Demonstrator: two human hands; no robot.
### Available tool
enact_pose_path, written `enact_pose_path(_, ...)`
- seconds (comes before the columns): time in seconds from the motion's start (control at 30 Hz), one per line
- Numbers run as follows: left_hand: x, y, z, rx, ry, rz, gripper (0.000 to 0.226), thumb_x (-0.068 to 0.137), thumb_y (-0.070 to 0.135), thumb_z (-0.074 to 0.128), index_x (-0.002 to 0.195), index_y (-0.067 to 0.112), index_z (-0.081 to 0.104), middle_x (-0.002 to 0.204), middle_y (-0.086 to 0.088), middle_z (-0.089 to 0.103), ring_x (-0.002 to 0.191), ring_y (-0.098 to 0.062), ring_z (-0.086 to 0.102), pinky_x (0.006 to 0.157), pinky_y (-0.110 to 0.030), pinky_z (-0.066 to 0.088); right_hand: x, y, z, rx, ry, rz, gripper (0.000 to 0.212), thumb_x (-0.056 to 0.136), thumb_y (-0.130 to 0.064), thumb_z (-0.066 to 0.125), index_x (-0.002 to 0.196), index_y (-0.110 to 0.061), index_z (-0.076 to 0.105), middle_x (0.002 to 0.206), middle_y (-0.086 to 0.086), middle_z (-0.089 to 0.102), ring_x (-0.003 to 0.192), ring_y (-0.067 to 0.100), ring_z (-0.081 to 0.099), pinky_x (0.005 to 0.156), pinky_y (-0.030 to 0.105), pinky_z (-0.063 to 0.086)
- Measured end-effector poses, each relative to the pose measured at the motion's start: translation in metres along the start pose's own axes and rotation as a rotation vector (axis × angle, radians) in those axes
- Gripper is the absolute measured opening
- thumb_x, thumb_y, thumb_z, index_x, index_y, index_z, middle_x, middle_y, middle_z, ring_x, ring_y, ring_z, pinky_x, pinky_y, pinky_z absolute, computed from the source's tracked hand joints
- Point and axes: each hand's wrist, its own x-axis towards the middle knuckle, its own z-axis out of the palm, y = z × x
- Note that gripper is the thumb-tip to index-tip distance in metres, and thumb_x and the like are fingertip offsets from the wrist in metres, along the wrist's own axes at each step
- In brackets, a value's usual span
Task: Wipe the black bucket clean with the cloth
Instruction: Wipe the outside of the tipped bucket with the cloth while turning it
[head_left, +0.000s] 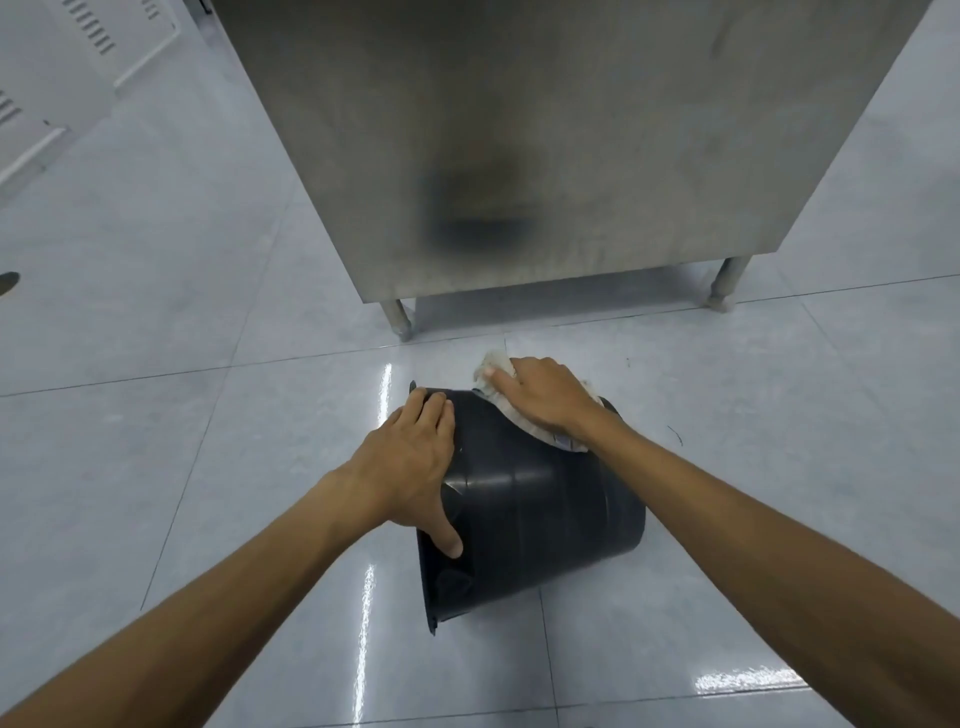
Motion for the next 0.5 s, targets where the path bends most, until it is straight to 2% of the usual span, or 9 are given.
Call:
enact_pose_path(0.07,0.002,-0.002,-0.003,0.004,0.010,0.007,0.148,0.042,0.088,0.071,0.152,0.007,0.014,0.152,-0.007,0.019,0.139,-0.026,0.014,0.112,-0.038,0.033,-0.033,-0.007,0.004,-0.057,0.041,-0.106,0.055,0.109,-0.053,0.032,0.120,-0.011,0.065,0.110,0.009,0.073,0.098,0.028,0.065,0.089,0.041,0.045)
enact_pose_path(0.1,0.002,-0.003,-0.002,-0.005,0.013,0.011,0.147,0.042,0.088,0.071,0.152,0.007,0.016,0.150,-0.006,0.020,0.137,-0.025,0.015,0.110,-0.038,0.035,-0.053,-0.010,0.007,-0.108,0.064,-0.157,0.056,0.109,-0.052,0.031,0.133,-0.011,0.061,0.122,0.010,0.071,0.112,0.030,0.063,0.100,0.044,0.043)
enact_pose_path(0.17,0.000,-0.001,0.000,-0.009,0.036,0.015,0.145,0.040,0.088,0.071,0.149,0.007,0.021,0.146,-0.005,0.024,0.133,-0.024,0.016,0.107,-0.036,0.038,-0.091,-0.013,0.010,-0.229,0.067,-0.249,0.058,0.109,-0.050,0.030,0.150,-0.012,0.047,0.146,0.010,0.058,0.136,0.032,0.049,0.117,0.048,0.031)
enact_pose_path(0.2,-0.002,0.000,0.002,-0.006,0.049,0.016,0.144,0.039,0.088,0.071,0.149,0.007,0.023,0.144,-0.004,0.025,0.131,-0.024,0.017,0.106,-0.035,0.038,-0.107,-0.014,0.007,-0.251,0.037,-0.281,0.056,0.110,-0.049,0.031,0.153,-0.015,0.042,0.153,0.008,0.052,0.142,0.031,0.044,0.120,0.048,0.028)
enact_pose_path(0.23,-0.003,0.001,0.003,-0.008,0.053,0.016,0.145,0.039,0.088,0.071,0.149,0.007,0.022,0.145,-0.005,0.024,0.132,-0.024,0.016,0.107,-0.035,0.037,-0.120,-0.014,0.001,-0.240,-0.013,-0.283,0.054,0.110,-0.048,0.035,0.155,-0.019,0.039,0.155,0.005,0.050,0.143,0.030,0.043,0.119,0.044,0.027)
enact_pose_path(0.3,-0.003,0.001,0.003,-0.012,0.043,0.015,0.148,0.041,0.087,0.072,0.151,0.005,0.018,0.150,-0.007,0.020,0.136,-0.027,0.010,0.112,-0.037,0.031,-0.139,-0.014,-0.013,-0.184,-0.135,-0.246,0.053,0.108,-0.052,0.039,0.156,-0.029,0.037,0.152,-0.001,0.053,0.135,0.022,0.050,0.111,0.035,0.036)
enact_pose_path(0.37,-0.002,0.000,0.001,-0.010,0.042,0.015,0.148,0.041,0.087,0.072,0.151,0.004,0.017,0.151,-0.008,0.020,0.135,-0.027,0.008,0.113,-0.037,0.030,-0.151,-0.016,-0.028,-0.162,-0.226,-0.282,0.054,0.103,-0.059,0.042,0.151,-0.035,0.042,0.140,-0.008,0.061,0.117,0.011,0.057,0.091,0.023,0.043)
enact_pose_path(0.43,0.000,-0.001,-0.001,-0.003,0.055,0.022,0.146,0.041,0.089,0.071,0.150,0.005,0.020,0.148,-0.008,0.023,0.132,-0.026,0.013,0.111,-0.036,0.032,-0.156,-0.020,-0.041,-0.147,-0.307,-0.318,0.048,0.100,-0.061,0.046,0.143,-0.039,0.048,0.125,-0.015,0.065,0.099,0.000,0.054,0.075,0.011,0.037)
enact_pose_path(0.5,-0.001,-0.001,-0.001,0.018,0.071,0.031,0.146,0.040,0.090,0.070,0.149,0.004,0.022,0.146,-0.008,0.024,0.132,-0.026,0.015,0.110,-0.035,0.033,-0.152,-0.022,-0.050,-0.128,-0.389,-0.327,0.040,0.100,-0.061,0.050,0.135,-0.040,0.052,0.112,-0.017,0.067,0.091,0.002,0.056,0.072,0.013,0.040)
